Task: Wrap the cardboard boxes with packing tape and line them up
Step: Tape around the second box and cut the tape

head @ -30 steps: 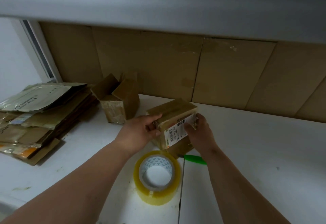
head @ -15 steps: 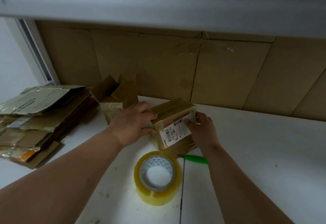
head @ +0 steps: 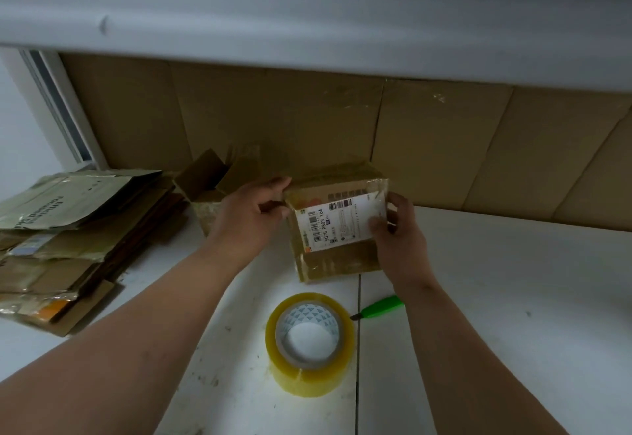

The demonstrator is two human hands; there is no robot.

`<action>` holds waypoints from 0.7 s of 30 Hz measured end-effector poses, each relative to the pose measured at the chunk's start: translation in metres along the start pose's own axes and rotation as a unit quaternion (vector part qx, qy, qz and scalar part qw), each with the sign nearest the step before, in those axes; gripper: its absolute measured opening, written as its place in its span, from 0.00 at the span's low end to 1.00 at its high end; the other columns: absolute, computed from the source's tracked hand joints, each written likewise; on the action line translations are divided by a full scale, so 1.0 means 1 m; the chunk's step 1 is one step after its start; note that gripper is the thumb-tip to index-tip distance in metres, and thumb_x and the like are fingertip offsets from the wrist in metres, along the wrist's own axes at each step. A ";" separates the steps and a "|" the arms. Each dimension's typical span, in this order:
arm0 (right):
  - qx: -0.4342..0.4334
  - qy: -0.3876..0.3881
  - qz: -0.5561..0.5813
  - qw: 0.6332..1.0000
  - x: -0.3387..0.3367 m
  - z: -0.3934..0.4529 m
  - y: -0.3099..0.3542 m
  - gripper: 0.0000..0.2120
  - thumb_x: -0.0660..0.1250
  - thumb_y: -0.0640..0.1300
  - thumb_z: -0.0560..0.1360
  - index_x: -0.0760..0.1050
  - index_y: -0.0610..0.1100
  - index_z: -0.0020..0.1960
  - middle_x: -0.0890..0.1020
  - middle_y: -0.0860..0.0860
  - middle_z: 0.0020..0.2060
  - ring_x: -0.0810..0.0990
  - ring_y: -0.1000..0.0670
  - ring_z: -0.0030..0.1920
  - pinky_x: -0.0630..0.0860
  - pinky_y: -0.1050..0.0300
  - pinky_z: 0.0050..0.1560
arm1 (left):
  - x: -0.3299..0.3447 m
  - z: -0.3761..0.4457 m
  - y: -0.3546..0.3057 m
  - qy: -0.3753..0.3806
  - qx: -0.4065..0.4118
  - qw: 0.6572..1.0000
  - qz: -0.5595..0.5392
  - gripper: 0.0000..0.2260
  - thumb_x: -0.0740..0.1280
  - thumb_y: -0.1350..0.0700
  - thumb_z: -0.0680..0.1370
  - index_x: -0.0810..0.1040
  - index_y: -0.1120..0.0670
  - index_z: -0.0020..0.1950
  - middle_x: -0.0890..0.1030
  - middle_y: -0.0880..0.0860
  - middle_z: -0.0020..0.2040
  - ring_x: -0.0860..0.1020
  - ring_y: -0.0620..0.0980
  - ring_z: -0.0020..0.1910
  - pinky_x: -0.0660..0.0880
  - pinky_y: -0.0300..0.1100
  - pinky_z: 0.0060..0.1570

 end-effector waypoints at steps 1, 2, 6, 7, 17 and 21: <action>-0.002 0.007 -0.007 1.000 0.001 -0.001 0.000 0.17 0.63 0.51 0.77 0.65 0.73 0.57 0.81 0.61 0.50 0.81 0.52 0.53 0.75 0.37 0.61 | -0.003 0.001 0.009 -0.017 -0.040 0.998 -0.054 0.20 0.72 0.59 0.77 0.77 0.46 0.68 0.78 0.42 0.59 0.77 0.41 0.57 0.72 0.32 0.61; -0.008 0.016 -0.017 1.000 0.003 -0.003 0.002 0.18 0.63 0.52 0.76 0.65 0.73 0.58 0.82 0.62 0.49 0.81 0.53 0.53 0.74 0.37 0.62 | -0.005 0.001 0.019 -0.033 -0.080 0.990 -0.108 0.19 0.72 0.59 0.77 0.78 0.46 0.66 0.81 0.44 0.56 0.80 0.45 0.56 0.75 0.43 0.62; -0.001 0.063 0.026 0.998 0.006 -0.005 0.004 0.21 0.67 0.46 0.78 0.71 0.60 0.68 0.84 0.56 0.51 0.82 0.54 0.53 0.78 0.53 0.55 | -0.009 -0.001 0.031 -0.052 -0.159 0.972 -0.164 0.10 0.68 0.61 0.79 0.78 0.45 0.48 0.82 0.48 0.49 0.83 0.50 0.50 0.80 0.53 0.56; 0.012 0.079 0.075 0.994 0.006 -0.006 0.006 0.20 0.67 0.43 0.78 0.73 0.57 0.68 0.84 0.54 0.49 0.83 0.55 0.51 0.78 0.59 0.49 | -0.010 -0.002 0.033 -0.055 -0.175 0.970 -0.161 0.08 0.66 0.61 0.80 0.76 0.47 0.47 0.82 0.50 0.48 0.83 0.52 0.49 0.80 0.54 0.55; 0.114 0.138 0.325 0.929 0.009 -0.018 -0.006 0.20 0.58 0.52 0.80 0.78 0.43 0.64 0.84 0.49 0.56 0.79 0.50 0.58 0.67 0.54 0.63 | 0.015 -0.022 0.054 0.063 -0.329 0.869 -0.363 0.10 0.62 0.57 0.83 0.77 0.56 0.62 0.85 0.56 0.50 0.84 0.54 0.50 0.80 0.51 0.48; 0.139 0.139 0.408 0.892 0.017 -0.019 -0.011 0.21 0.63 0.49 0.74 0.77 0.41 0.64 0.83 0.45 0.56 0.78 0.45 0.62 0.67 0.46 0.70 | 0.026 -0.033 0.075 0.084 -0.376 0.849 -0.361 0.14 0.64 0.64 0.81 0.73 0.59 0.66 0.82 0.59 0.55 0.82 0.56 0.53 0.81 0.49 0.47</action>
Point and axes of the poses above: each hand's wrist, its own z-axis towards the middle knuckle, its own x-axis out of the palm, y = z × x, the point moved 10 cm from there along z, towards the middle knuckle
